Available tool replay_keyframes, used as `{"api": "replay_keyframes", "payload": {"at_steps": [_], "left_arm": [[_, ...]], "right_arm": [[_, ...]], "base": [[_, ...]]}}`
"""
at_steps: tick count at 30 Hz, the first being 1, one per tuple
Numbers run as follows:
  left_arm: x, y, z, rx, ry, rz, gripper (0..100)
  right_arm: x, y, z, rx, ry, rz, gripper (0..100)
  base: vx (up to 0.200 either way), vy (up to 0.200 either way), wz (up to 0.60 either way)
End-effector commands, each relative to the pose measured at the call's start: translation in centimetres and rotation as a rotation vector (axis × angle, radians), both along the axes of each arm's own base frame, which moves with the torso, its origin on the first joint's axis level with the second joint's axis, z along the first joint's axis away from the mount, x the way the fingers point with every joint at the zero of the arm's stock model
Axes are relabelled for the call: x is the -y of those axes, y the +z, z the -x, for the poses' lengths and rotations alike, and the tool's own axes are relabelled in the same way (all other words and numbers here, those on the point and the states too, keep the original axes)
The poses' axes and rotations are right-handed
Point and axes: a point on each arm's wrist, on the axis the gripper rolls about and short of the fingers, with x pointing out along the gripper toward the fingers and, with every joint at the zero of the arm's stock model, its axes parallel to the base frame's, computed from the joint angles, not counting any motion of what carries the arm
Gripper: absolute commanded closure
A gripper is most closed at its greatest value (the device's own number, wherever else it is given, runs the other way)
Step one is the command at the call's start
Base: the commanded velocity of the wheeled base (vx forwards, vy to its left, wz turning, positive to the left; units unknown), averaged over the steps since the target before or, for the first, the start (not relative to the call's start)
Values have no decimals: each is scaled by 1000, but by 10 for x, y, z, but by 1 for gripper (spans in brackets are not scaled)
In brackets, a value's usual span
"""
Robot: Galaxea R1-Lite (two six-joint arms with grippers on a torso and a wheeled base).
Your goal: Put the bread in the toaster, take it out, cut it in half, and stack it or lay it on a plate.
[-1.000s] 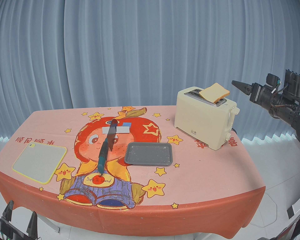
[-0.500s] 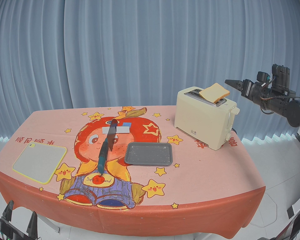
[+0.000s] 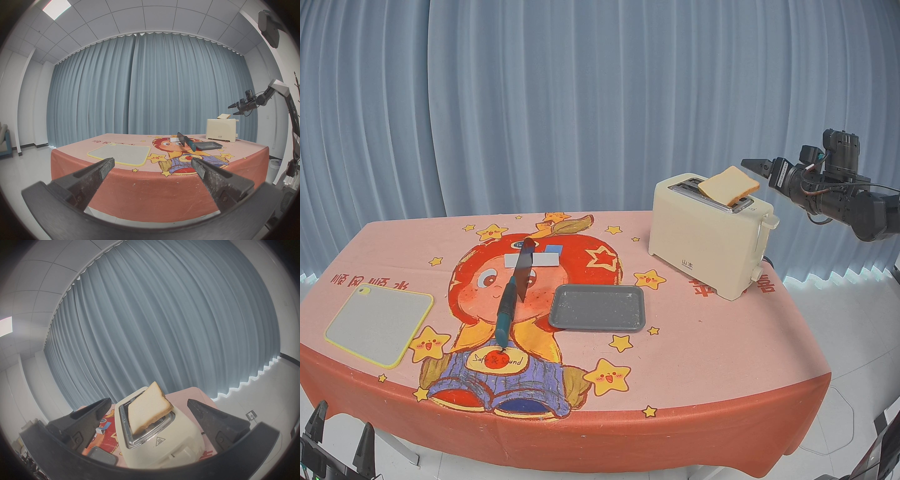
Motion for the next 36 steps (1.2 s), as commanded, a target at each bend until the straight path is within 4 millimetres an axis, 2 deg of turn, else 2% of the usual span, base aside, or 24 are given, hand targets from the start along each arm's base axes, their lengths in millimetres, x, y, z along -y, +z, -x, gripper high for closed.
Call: {"api": "replay_keyframes", "payload": {"at_steps": [1, 15, 26, 36], "left_arm": [[0, -5, -1, -19, 1, 0, 0], [0, -5, -1, -19, 1, 0, 0], [0, -5, -1, -19, 1, 0, 0], [0, -5, -1, -19, 1, 0, 0]], "right_arm": [[-2, -14, -16, -25, -1, -5, 0], [-5, -13, -28, -7, 3, -12, 0], [-9, -26, -37, -30, 9, -9, 0], [-13, -23, -39, -18, 18, -11, 0]], "base": [[0, 0, 0], [0, 0, 0], [0, 0, 0], [0, 0, 0]]}}
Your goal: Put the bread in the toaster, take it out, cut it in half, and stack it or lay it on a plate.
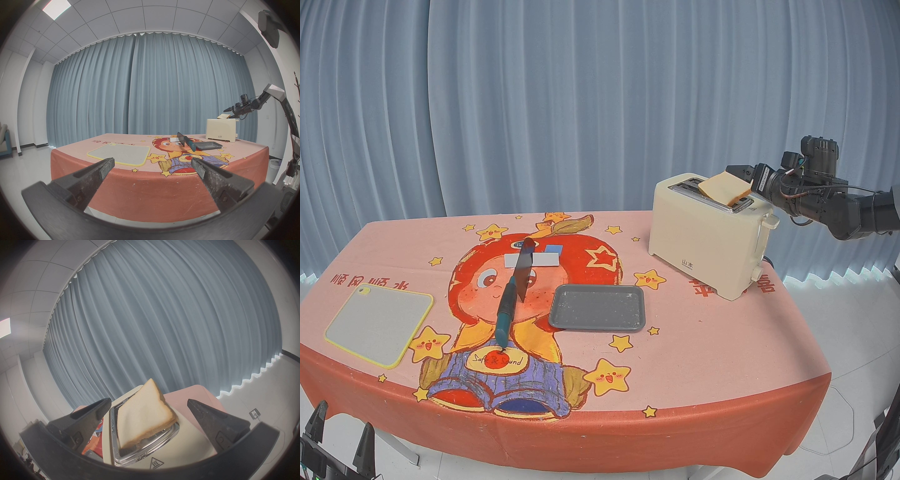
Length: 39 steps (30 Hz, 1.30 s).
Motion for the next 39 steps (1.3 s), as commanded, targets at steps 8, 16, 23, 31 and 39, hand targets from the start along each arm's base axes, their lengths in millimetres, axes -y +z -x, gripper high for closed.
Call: {"api": "replay_keyframes", "payload": {"at_steps": [8, 16, 23, 31, 39], "left_arm": [[0, -5, -1, -19, 1, 0, 0], [0, -5, -1, -19, 1, 0, 0], [0, -5, -1, -19, 1, 0, 0], [0, -5, -1, -19, 1, 0, 0], [0, -5, -1, -19, 1, 0, 0]], "right_arm": [[-11, -6, -3, -11, 18, -3, 100], [-13, 1, -1, 13, 20, -9, 100], [-15, 2, 1, 16, 22, -9, 100], [-23, 33, 23, 84, 50, -19, 100], [-40, 61, 61, 137, 112, -26, 100]], "base": [[0, 0, 0], [0, 0, 0], [0, 0, 0], [0, 0, 0], [0, 0, 0]]}}
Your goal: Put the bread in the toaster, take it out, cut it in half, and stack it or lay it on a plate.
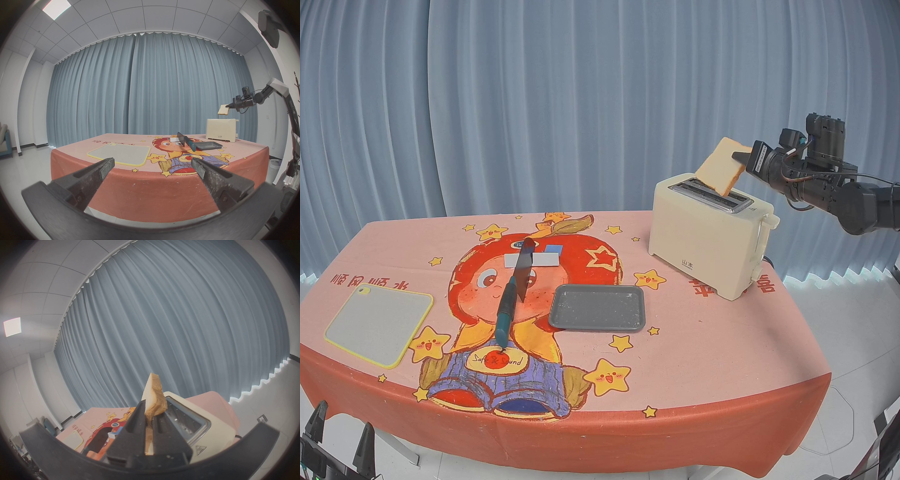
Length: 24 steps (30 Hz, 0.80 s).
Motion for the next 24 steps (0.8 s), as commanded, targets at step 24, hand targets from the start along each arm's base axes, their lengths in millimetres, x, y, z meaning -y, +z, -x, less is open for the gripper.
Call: {"api": "replay_keyframes", "payload": {"at_steps": [24], "left_arm": [[0, -5, -1, -19, 1, 1, 0]], "right_arm": [[-37, -11, 132, 213, 164, -53, 100]], "base": [[0, 0, 0]]}}
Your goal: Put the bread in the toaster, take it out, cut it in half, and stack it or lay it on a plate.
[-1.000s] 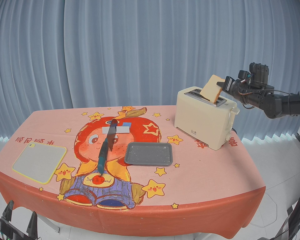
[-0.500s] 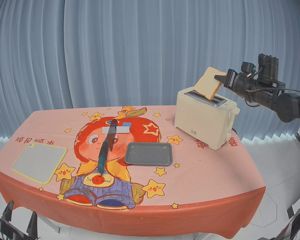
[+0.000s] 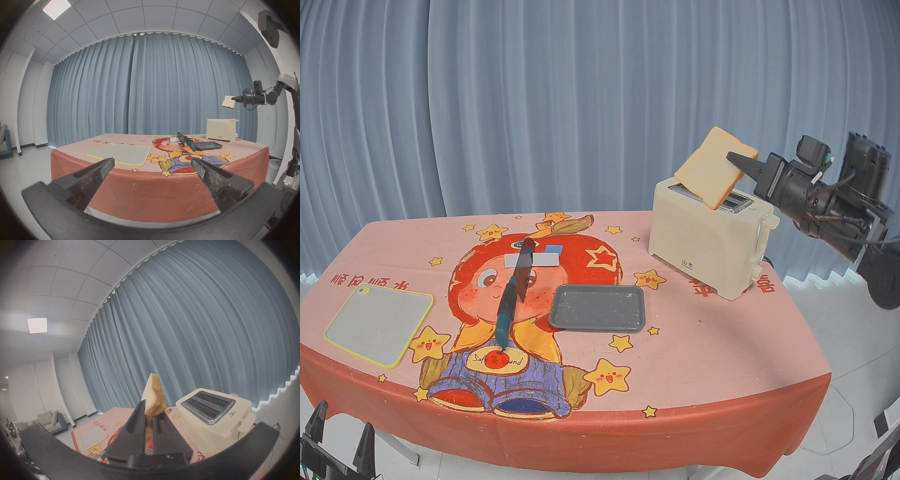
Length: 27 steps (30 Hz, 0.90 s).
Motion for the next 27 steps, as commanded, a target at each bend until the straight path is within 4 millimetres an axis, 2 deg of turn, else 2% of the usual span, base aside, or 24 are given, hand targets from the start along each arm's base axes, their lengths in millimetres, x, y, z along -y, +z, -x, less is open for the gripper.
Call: {"api": "replay_keyframes", "payload": {"at_steps": [1, 8, 10, 27], "left_arm": [[0, -5, -1, -19, 1, 0, 0], [0, -5, -1, -19, 1, 0, 0], [0, -5, -1, -19, 1, 0, 0], [0, -5, -1, -19, 1, 0, 0]], "right_arm": [[-2, -16, 31, 31, 21, -11, 100], [1, -32, 44, 93, 33, -18, 100], [0, -45, 53, 88, 48, -13, 100], [-1, -38, 65, 132, 71, -30, 100]], "base": [[0, 0, 0], [0, 0, 0], [0, 0, 0], [0, 0, 0]]}}
